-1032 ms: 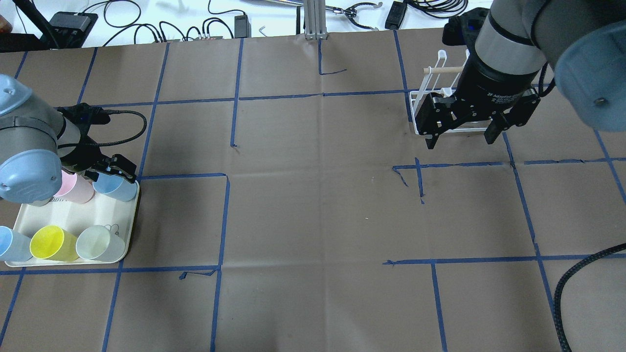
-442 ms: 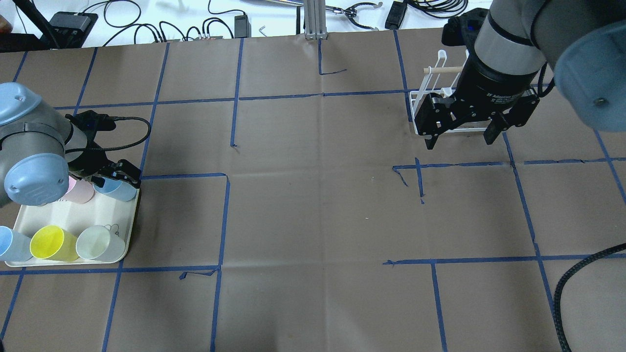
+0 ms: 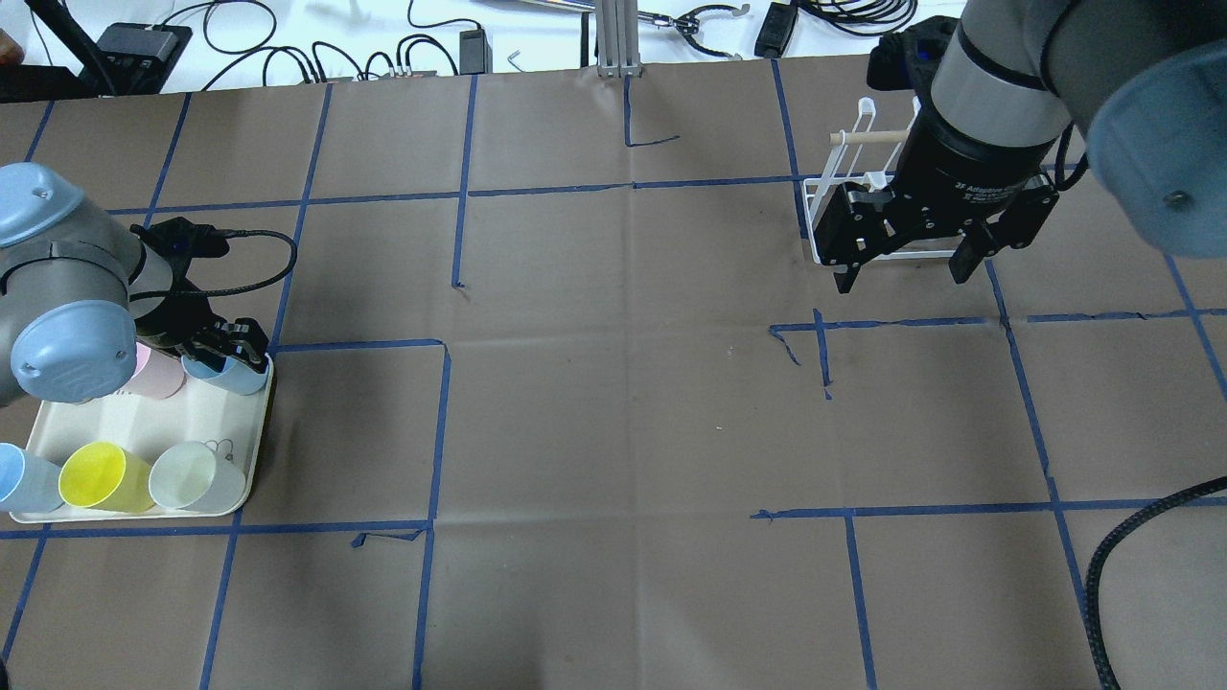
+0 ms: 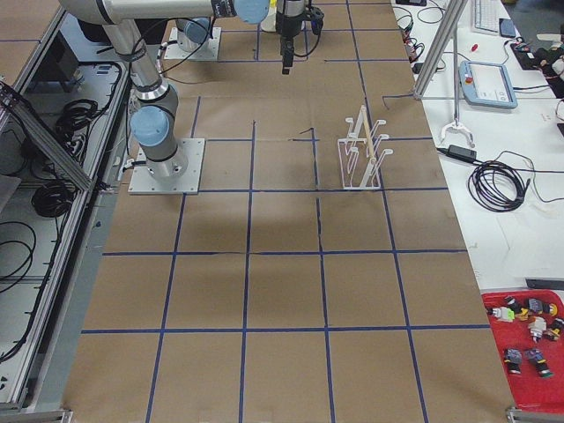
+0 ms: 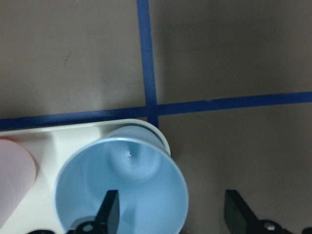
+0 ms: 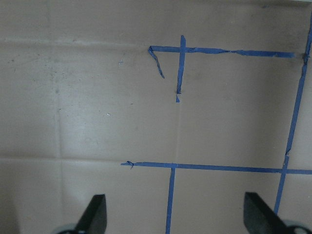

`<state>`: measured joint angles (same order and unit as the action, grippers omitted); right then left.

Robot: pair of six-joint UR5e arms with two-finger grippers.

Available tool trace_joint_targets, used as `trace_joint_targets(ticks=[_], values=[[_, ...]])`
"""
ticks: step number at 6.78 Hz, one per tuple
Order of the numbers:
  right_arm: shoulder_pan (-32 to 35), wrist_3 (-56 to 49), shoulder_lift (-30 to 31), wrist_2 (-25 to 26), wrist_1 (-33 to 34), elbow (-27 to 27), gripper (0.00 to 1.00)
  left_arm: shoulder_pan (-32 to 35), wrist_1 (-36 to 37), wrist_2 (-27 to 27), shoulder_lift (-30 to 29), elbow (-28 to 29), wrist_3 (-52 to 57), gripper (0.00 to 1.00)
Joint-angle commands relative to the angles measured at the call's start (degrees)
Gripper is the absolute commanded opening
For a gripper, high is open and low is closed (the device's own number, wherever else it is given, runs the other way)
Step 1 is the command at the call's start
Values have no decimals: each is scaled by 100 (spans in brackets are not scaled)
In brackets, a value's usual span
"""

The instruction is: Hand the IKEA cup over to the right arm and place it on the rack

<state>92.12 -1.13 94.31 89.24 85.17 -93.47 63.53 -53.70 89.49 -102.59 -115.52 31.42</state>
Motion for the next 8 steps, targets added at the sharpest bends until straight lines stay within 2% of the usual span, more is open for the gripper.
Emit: trace_joint_targets(ticks=[1, 2, 3, 4, 5, 6, 7, 8], values=[[8, 8, 0, -11, 9, -5, 100, -7, -1, -19, 11, 38, 57, 0], [-1, 25, 0, -46, 139, -22, 100, -7, -1, -10, 72, 117, 74, 0], [-1, 252, 26, -55, 845, -301, 100, 19, -88, 25, 264, 213, 57, 0], [-1, 750, 96, -421, 1914, -800, 100, 62, -428, 25, 509, 354, 40, 0], [-9, 1173, 166, -1008, 2882, -1231, 100, 98, -962, 8, 677, 573, 22, 0], [-10, 1612, 210, -1335, 3997, -1618, 100, 220, -1559, -1, 853, 984, -13, 0], [-36, 2591, 263, -1774, 4660, -1892, 100, 465, -2226, 7, 811, 1588, -92, 0], [-36, 3662, 333, -2474, 5293, -2077, 100, 606, -2746, 8, 680, 2229, -249, 0]])
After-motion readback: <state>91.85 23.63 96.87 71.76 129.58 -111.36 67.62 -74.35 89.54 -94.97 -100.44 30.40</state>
